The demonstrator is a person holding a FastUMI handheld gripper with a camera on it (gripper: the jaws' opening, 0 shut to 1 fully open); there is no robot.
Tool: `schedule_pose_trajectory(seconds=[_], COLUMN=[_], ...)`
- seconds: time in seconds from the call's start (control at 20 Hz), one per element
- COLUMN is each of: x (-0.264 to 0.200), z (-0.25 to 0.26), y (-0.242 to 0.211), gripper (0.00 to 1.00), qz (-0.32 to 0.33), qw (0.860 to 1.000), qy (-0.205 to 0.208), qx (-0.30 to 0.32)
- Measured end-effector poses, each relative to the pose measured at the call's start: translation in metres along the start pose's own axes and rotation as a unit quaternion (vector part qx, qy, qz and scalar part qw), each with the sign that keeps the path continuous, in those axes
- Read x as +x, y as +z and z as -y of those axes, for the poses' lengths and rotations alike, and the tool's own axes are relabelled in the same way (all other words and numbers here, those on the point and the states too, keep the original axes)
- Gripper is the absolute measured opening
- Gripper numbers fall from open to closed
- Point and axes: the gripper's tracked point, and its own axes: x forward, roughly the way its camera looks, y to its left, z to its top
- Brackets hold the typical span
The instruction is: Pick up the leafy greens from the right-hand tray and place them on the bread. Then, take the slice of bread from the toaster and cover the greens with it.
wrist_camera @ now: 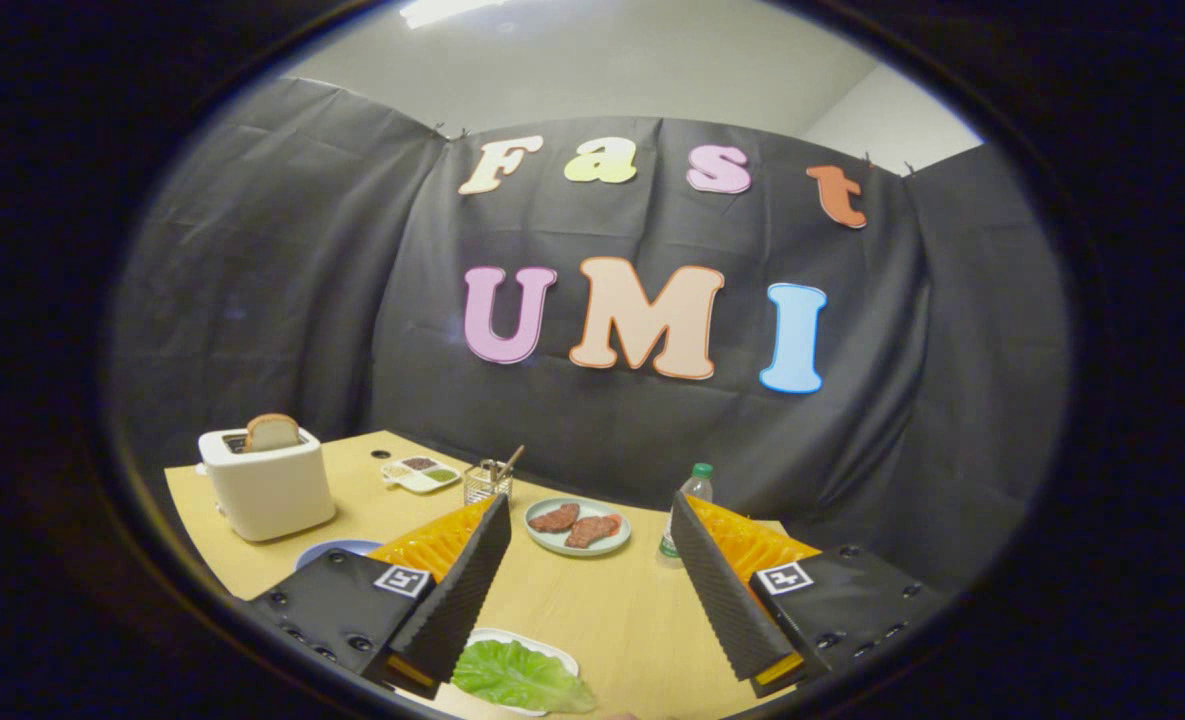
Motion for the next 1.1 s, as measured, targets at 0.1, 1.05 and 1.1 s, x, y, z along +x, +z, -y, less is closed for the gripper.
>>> schedule_pose_trajectory(seconds=[0.1, 1.05, 1.1], x=[0.005, 0.005, 0.005], z=[-0.004, -0.050, -0.054], y=[-0.017, -0.216, -0.225], gripper=[1.00, 1.00, 1.00], qz=[-0.017, -0.227, -0.238], qw=[1.000, 0.951, 0.947], qy=[0.024, 0.197, 0.202], qx=[-0.006, -0.076, -0.076])
